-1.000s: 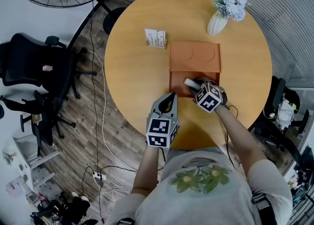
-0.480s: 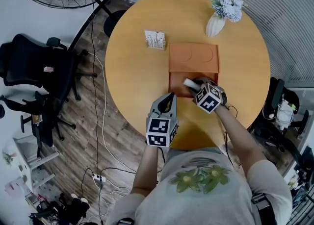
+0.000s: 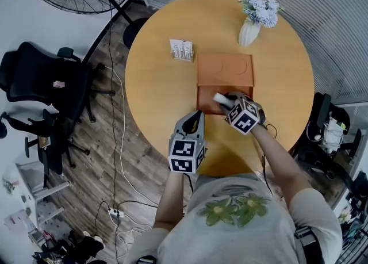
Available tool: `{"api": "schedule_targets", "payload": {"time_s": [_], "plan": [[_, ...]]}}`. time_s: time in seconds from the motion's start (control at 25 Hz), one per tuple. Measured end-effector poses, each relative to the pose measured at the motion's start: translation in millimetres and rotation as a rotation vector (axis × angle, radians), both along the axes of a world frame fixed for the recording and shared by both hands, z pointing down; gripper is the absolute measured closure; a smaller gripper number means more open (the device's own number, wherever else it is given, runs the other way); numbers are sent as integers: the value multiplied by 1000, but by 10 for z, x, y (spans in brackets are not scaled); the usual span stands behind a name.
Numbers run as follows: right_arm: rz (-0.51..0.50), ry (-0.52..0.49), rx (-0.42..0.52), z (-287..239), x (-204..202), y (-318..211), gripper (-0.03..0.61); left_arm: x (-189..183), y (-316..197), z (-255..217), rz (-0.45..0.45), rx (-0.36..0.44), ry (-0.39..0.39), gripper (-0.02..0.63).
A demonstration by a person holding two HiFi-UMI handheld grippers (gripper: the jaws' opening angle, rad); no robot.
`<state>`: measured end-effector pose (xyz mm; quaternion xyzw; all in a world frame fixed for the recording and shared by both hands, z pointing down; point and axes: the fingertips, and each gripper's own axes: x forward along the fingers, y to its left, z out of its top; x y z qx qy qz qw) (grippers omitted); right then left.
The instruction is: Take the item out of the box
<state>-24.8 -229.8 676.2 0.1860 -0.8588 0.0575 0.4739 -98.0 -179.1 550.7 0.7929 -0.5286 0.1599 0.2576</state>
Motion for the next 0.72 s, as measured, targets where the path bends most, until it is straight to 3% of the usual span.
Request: {"api": "schedule_targets", "payload": {"time_s": [0.72], "plan": [[23, -81, 71, -536, 9, 132, 425, -3, 160, -246, 12, 42, -3, 618]]}}
